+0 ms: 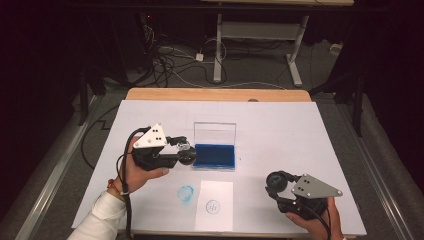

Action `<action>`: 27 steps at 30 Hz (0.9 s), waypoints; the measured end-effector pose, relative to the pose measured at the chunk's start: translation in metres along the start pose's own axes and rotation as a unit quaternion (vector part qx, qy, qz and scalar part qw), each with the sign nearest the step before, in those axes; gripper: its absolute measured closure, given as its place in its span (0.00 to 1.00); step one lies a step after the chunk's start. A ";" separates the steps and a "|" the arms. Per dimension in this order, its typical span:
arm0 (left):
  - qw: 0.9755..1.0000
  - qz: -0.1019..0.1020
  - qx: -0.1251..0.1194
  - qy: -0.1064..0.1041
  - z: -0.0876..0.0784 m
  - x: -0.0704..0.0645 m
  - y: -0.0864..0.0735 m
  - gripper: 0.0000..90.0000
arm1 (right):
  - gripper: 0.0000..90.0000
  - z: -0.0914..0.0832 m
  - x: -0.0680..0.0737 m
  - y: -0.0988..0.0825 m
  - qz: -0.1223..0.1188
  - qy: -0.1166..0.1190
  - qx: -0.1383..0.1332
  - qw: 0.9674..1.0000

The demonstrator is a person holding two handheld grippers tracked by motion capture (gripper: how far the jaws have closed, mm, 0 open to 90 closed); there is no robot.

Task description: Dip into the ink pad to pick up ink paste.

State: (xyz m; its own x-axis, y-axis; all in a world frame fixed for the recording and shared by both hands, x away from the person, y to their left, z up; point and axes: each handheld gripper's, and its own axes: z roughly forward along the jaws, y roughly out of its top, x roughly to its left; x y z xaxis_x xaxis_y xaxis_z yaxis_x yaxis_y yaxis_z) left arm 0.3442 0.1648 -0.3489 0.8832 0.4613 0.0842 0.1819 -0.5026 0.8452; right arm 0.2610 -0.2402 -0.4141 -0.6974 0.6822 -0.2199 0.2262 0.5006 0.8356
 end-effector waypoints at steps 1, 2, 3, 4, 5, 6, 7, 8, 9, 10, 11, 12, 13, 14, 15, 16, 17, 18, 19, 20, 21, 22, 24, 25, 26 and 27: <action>1.000 0.001 0.004 -0.004 0.002 0.000 0.002 0.61 | 0.43 0.000 0.000 0.000 -0.001 0.000 0.001 1.000; 1.000 0.004 0.009 -0.006 0.004 0.001 0.004 0.61 | 0.43 0.001 0.000 -0.001 0.001 0.001 0.002 1.000; 1.000 0.006 0.011 -0.005 0.006 0.001 0.006 0.61 | 0.43 0.001 0.000 -0.002 0.002 0.001 0.004 1.000; 1.000 0.005 0.011 -0.006 0.008 0.002 0.008 0.61 | 0.43 0.001 -0.001 -0.002 0.003 0.002 0.005 1.000; 1.000 0.003 0.010 -0.011 0.010 0.003 0.009 0.61 | 0.43 0.002 -0.001 -0.002 0.003 0.002 0.006 1.000; 1.000 0.003 0.010 -0.012 0.012 0.003 0.010 0.61 | 0.43 0.002 -0.001 -0.003 0.005 0.002 0.008 1.000; 1.000 0.004 0.012 -0.012 0.014 0.004 0.011 0.61 | 0.43 0.002 -0.001 -0.003 0.005 0.002 0.008 1.000; 1.000 0.004 0.015 -0.014 0.016 0.004 0.013 0.61 | 0.43 0.003 -0.001 -0.003 0.004 0.001 0.009 1.000; 1.000 0.004 0.017 -0.016 0.019 0.005 0.014 0.61 | 0.43 0.003 -0.001 -0.003 0.003 0.001 0.010 1.000; 1.000 0.005 0.019 -0.017 0.022 0.005 0.014 0.61 | 0.43 0.003 -0.001 -0.003 0.002 0.001 0.012 1.000; 1.000 0.006 0.022 -0.016 0.025 0.006 0.015 0.61 | 0.43 0.004 -0.001 -0.003 0.002 0.001 0.013 1.000; 1.000 0.004 0.024 -0.017 0.028 0.006 0.015 0.61 | 0.43 0.004 -0.001 -0.003 0.002 0.001 0.014 1.000; 0.999 0.002 0.025 -0.019 0.031 0.007 0.015 0.61 | 0.43 0.004 -0.001 -0.004 0.002 0.002 0.015 1.000; 0.999 0.000 0.027 -0.019 0.035 0.009 0.015 0.61 | 0.43 0.004 0.000 -0.004 0.003 0.002 0.015 1.000; 0.999 -0.003 0.028 -0.019 0.037 0.010 0.015 0.61 | 0.43 0.004 0.000 -0.004 0.003 0.002 0.015 1.000; 0.999 -0.006 0.030 -0.020 0.040 0.011 0.015 0.61 | 0.43 0.005 0.000 -0.004 0.003 0.002 0.016 1.000; 0.999 -0.009 0.034 -0.020 0.044 0.012 0.014 0.61 | 0.43 0.005 0.000 -0.004 0.003 0.002 0.016 1.000; 0.999 -0.010 0.037 -0.019 0.046 0.014 0.014 0.61 | 0.43 0.005 0.000 -0.004 0.001 0.003 0.018 1.000; 0.999 -0.013 0.041 -0.020 0.050 0.015 0.013 0.61 | 0.43 0.005 0.000 -0.004 0.002 0.003 0.018 1.000; 0.999 -0.015 0.044 -0.021 0.053 0.016 0.013 0.61 | 0.43 0.005 0.001 -0.004 0.003 0.003 0.019 1.000; 0.998 -0.018 0.048 -0.021 0.057 0.017 0.012 0.61 | 0.43 0.005 0.000 -0.005 0.002 0.003 0.019 1.000; 0.998 -0.021 0.050 -0.021 0.060 0.017 0.011 0.61 | 0.43 0.006 0.000 -0.005 0.003 0.004 0.020 1.000; 0.998 -0.028 0.053 -0.025 0.066 0.020 0.008 0.61 | 0.43 0.006 0.001 -0.005 0.001 0.004 0.023 1.000; 0.998 -0.030 0.055 -0.023 0.069 0.020 0.008 0.61 | 0.43 0.006 0.001 -0.005 0.002 0.004 0.023 1.000; 0.998 -0.031 0.057 -0.021 0.073 0.020 0.007 0.61 | 0.43 0.006 0.001 -0.005 0.000 0.005 0.024 1.000; 0.998 -0.031 0.058 -0.022 0.076 0.020 0.006 0.61 | 0.43 0.006 0.001 -0.005 -0.001 0.004 0.024 1.000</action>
State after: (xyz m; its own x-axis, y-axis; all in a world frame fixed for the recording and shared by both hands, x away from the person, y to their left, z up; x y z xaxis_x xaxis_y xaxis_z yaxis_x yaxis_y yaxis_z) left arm 0.3959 0.1157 -0.3821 0.8864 0.4628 0.0076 0.2840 -0.5567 0.7806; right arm 0.2630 -0.2384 -0.4214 -0.7036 0.6764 -0.2179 0.2570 0.5281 0.8094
